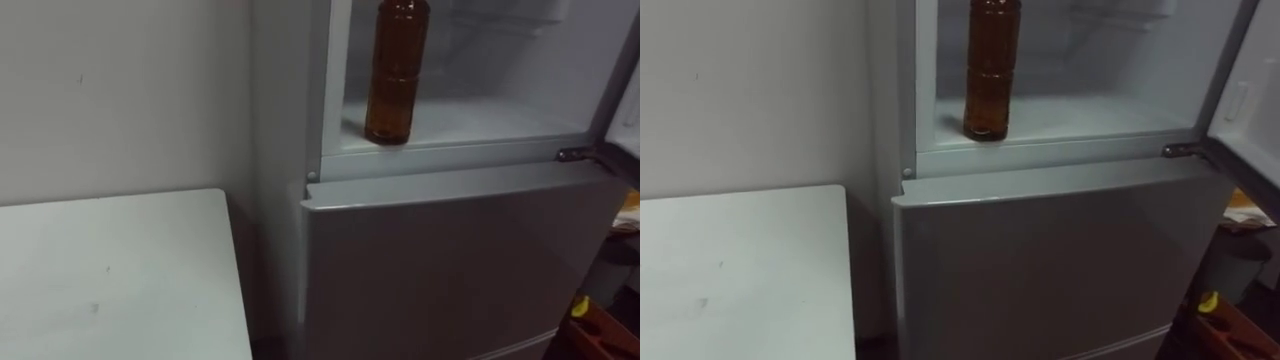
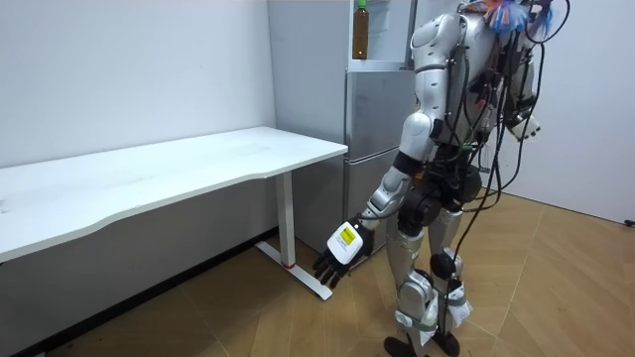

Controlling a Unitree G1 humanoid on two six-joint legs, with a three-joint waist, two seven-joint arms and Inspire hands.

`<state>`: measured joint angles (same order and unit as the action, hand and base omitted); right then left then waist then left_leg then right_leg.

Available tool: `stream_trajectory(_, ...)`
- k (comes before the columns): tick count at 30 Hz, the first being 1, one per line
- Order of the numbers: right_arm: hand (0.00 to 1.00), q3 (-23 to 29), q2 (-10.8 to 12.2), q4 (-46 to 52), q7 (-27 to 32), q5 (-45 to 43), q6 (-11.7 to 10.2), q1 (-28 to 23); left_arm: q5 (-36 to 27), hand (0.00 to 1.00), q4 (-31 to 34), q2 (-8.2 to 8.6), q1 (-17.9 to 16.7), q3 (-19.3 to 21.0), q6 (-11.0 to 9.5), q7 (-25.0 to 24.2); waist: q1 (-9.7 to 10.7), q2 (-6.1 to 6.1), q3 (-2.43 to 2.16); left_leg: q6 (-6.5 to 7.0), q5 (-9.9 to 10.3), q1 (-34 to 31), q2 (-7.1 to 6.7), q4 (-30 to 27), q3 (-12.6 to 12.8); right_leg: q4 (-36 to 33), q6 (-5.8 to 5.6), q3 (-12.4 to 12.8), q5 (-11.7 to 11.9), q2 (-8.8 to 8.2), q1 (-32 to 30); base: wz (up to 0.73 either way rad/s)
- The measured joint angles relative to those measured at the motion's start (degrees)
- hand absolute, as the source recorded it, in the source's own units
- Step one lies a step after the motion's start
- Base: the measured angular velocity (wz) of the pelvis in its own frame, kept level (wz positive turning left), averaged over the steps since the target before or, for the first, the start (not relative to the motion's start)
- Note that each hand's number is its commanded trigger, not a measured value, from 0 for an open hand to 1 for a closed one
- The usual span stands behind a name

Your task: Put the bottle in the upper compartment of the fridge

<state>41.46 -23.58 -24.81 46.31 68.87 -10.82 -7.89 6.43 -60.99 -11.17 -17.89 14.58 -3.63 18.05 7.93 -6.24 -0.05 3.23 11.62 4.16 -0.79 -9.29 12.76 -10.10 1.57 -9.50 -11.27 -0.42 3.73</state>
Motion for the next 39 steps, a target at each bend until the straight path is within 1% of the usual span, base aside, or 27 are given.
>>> stream_trajectory(1, 0.0, 0.4, -1.1, 0.9, 1.3, -0.1, -0.5, 0.3, 0.0, 0.0, 0.2, -0.03, -0.1, 0.3, 0.0, 0.0, -0.1, -0.33, 0.04, -0.01, 0.0, 0.0, 0.0, 0.0, 0.1, 0.0, 0.0, 0.1, 0.0, 0.03, 0.0, 0.0)
stream_trajectory(2, 0.0, 0.4, -1.7, 1.5, 1.8, -0.8, -0.7, 0.6, 0.0, 0.0, 0.2, -0.04, -0.1, 0.5, 0.0, 0.0, -0.1, -0.38, 0.06, -0.01, 0.0, 0.0, 0.0, 0.1, 0.1, 0.0, 0.0, 0.1, 0.0, 0.14, -0.1, -0.07)
stream_trajectory(4, 0.0, 0.6, -3.1, 4.0, 3.3, -4.7, -1.9, 2.6, -0.7, 0.0, -0.8, -0.08, -0.1, 0.6, -0.2, -0.3, 0.0, -0.44, 0.05, -0.02, 0.0, 0.5, 0.01, 0.7, 0.8, 0.0, 0.0, 0.8, 0.0, 0.45, 0.0, -0.14)
stream_trajectory(6, 0.0, 1.0, -3.8, 5.9, 4.3, -7.6, -2.3, 2.9, -0.8, 0.0, -1.0, -0.11, -0.1, 0.6, -0.3, -0.6, 0.1, -0.6, -0.02, -0.02, 0.0, 0.5, 0.0, 0.8, 0.9, 0.2, 0.0, 0.8, 0.0, 0.46, 0.2, -0.04)
stream_trajectory(9, 0.0, 2.9, -4.0, 11.2, 6.2, -9.4, -2.4, 2.9, -0.4, 0.0, -1.0, -0.09, -0.4, 0.9, -0.3, -1.3, 0.2, -0.84, -0.05, -0.03, 0.0, 0.4, -0.02, 1.0, 0.8, 0.4, 0.0, 0.5, 0.0, 0.44, -0.1, 0.01)
stream_trajectory(10, 0.0, 3.1, -4.0, 12.0, 6.0, -12.0, -2.4, 2.7, 0.0, 0.0, -1.0, -0.1, -0.6, 1.0, -0.3, -1.3, 0.2, -0.84, -0.05, -0.03, 0.0, 0.4, -0.02, 1.1, 0.8, 0.4, 0.0, 0.5, 0.0, 0.45, -0.1, 0.0)
stream_trajectory(12, 0.0, 3.1, -4.0, 12.7, 6.5, -14.1, -2.4, 2.7, 0.1, 0.0, -1.0, -0.04, -0.8, 1.1, 0.0, -1.4, 0.2, -0.66, -0.09, -0.04, 0.0, 0.3, -0.03, 1.1, 0.8, 0.3, -0.03, 0.6, 0.0, 0.46, 0.0, 0.0)
stream_trajectory(14, 0.0, 2.9, -3.9, 14.2, 7.4, -17.1, -2.2, 2.7, 0.4, 0.0, -1.1, -0.01, -0.8, 1.2, 0.2, -1.4, 0.1, -0.44, -0.1, -0.04, 0.0, 0.3, -0.03, 1.0, 0.8, 0.2, -0.03, 0.3, 0.0, 0.44, -0.1, 0.0)
stream_trajectory(16, 0.0, 2.6, -3.7, 16.8, 8.3, -22.2, -2.1, 2.7, 0.7, 0.0, -1.9, 0.21, -0.4, 1.2, 0.3, -1.4, 0.0, 0.27, -0.13, -0.04, 0.0, 0.4, -0.07, 1.0, 0.8, 0.1, -0.03, 0.1, 0.0, 0.37, 0.0, 0.0)
stream_trajectory(17, 0.0, 2.4, -3.7, 17.2, 8.6, -23.4, -2.1, 2.7, 0.8, 0.0, -2.1, 0.21, -0.4, 1.2, 0.4, -1.4, 0.0, 0.38, -0.12, -0.04, 0.0, 0.5, -0.07, 1.0, 0.8, 0.1, -0.03, 0.1, 0.0, 0.37, 0.1, 0.0)
stream_trajectory(20, 0.0, 1.3, -3.7, 18.4, 9.2, -28.3, -1.2, 2.7, 0.9, 0.0, -2.9, 0.31, -0.4, 1.2, 0.8, -1.3, -0.2, 0.42, -0.11, -0.15, -0.1, 0.7, -0.02, 1.0, 0.7, -0.1, 0.02, 0.6, 0.0, 0.45, 0.2, -0.01)
stream_trajectory(22, 0.0, -0.1, -3.7, 20.4, 9.9, -31.4, 0.1, 2.7, 0.7, 0.0, -3.2, 0.36, -0.8, 1.2, 1.2, -1.3, -0.3, 0.41, -0.1, -0.18, -0.1, 0.6, 0.0, 0.7, 0.7, -0.9, 0.13, 1.0, -0.4, 0.43, -0.6, -0.02)
stream_trajectory(24, 0.0, -1.3, -3.7, 21.8, 10.1, -32.4, 0.8, 2.7, 0.7, 0.0, -3.2, 0.41, -0.8, 1.2, 1.2, -1.3, -0.3, 0.42, -0.09, -0.2, -0.1, 0.4, 0.03, 0.6, 0.6, -1.1, 0.15, 1.0, -0.5, 0.43, -0.8, 0.0)
stream_trajectory(26, 0.0, -1.8, -3.7, 23.9, 10.2, -32.6, 1.0, 2.7, 0.7, 0.0, -3.2, 0.46, -0.7, 1.2, 1.2, -1.3, -0.6, 0.37, -0.07, -0.24, -0.1, 0.5, 0.02, 0.6, 0.5, -1.7, 0.23, 1.0, -0.7, 0.36, -0.9, 0.0)
stream_trajectory(27, 0.0, -1.7, -3.8, 27.0, 10.7, -32.5, 0.9, 2.9, 0.7, 0.0, -3.1, 0.46, -0.7, 1.2, 1.2, -1.3, -0.6, 0.29, -0.1, -0.31, -0.2, 0.6, 0.06, 0.5, 0.5, -1.7, 0.26, 1.0, -0.8, 0.36, -0.9, 0.0)
stream_trajectory(28, 0.0, -1.7, -4.1, 30.2, 10.7, -32.6, 0.7, 3.3, 0.8, 0.0, -3.1, 0.43, -0.7, 1.2, 1.1, -1.2, -0.6, 0.04, -0.03, -0.4, -0.2, 0.5, 0.12, 0.5, 0.5, -1.6, 0.35, 0.9, -0.7, 0.39, -0.9, 0.0)
stream_trajectory(29, 0.0, -1.7, -4.4, 31.1, 10.7, -32.6, 0.4, 3.5, 0.8, 0.0, -3.1, 0.42, -0.6, 1.2, 1.1, -1.2, -0.6, -0.16, -0.02, -0.44, -0.3, 0.5, 0.14, 0.5, 0.4, -1.5, 0.41, 0.8, -0.7, 0.4, -0.8, 0.0)
stream_trajectory(30, 0.0, -1.8, -5.3, 32.7, 10.7, -32.6, 0.0, 3.6, 0.8, 0.0, -3.1, 0.41, -0.6, 1.0, 1.1, -1.2, -0.6, -0.71, -0.02, -0.5, -0.3, 0.5, 0.14, 0.5, 0.3, -1.4, 0.47, 0.6, -0.6, 0.36, -0.8, 0.06)
stream_trajectory(31, 0.0, -1.7, -5.8, 33.9, 10.6, -32.5, -0.5, 3.6, 0.8, 0.0, -3.2, 0.41, -0.6, 1.0, 1.1, -1.2, -0.7, -1.16, 0.07, -0.53, -0.3, 0.4, 0.15, 0.5, 0.1, -1.2, 0.53, 0.5, -0.6, 0.34, -0.6, 0.07)
stream_trajectory(32, 0.0, -1.7, -6.0, 34.4, 10.5, -32.6, -0.6, 3.6, 0.8, 0.0, -3.2, 0.41, -0.6, 0.9, 1.1, -1.1, -0.7, -1.25, 0.2, -0.55, -0.3, 0.4, 0.15, 0.5, 0.1, -1.0, 0.62, 0.2, -0.5, 0.33, -0.5, 0.08)
stream_trajectory(33, 0.0, -1.7, -6.0, 35.5, 10.4, -32.6, -0.9, 3.8, 0.8, 0.0, -3.5, 0.4, -0.6, 0.7, 1.1, -0.9, -0.7, -1.56, 0.13, -0.57, -0.3, 0.3, 0.19, 0.4, -0.2, -0.7, 0.74, -0.3, -0.4, 0.3, -0.3, 0.08)
stream_trajectory(34, 0.0, -1.7, -6.0, 36.2, 10.1, -32.6, -1.0, 4.1, 0.8, 0.0, -3.7, 0.39, -0.6, 0.3, 1.1, -0.7, -0.7, -1.64, 0.05, -0.57, -0.3, 0.3, 0.19, 0.4, -0.3, -0.6, 0.73, -0.5, -0.4, 0.31, -0.3, 0.07)
stream_trajectory(36, 0.0, -1.9, -5.9, 37.5, 9.6, -33.0, -1.1, 4.1, 0.8, 0.0, -4.2, 0.4, -0.6, -0.6, 1.2, -0.7, -0.8, -1.74, 0.07, -0.56, -0.3, 0.3, 0.12, 0.4, -0.4, -0.6, 0.7, -0.6, -0.4, 0.38, -0.1, 0.02)
stream_trajectory(39, 0.0, -2.0, -5.9, 39.4, 8.6, -34.4, -1.1, 4.1, 0.8, 0.0, -4.7, 0.38, -0.6, -1.3, 1.2, -0.5, -1.6, -1.34, 0.03, -0.45, -0.2, 0.5, 0.07, 0.6, -0.3, -0.6, 0.54, -0.7, -0.3, 0.36, 0.1, 0.0)
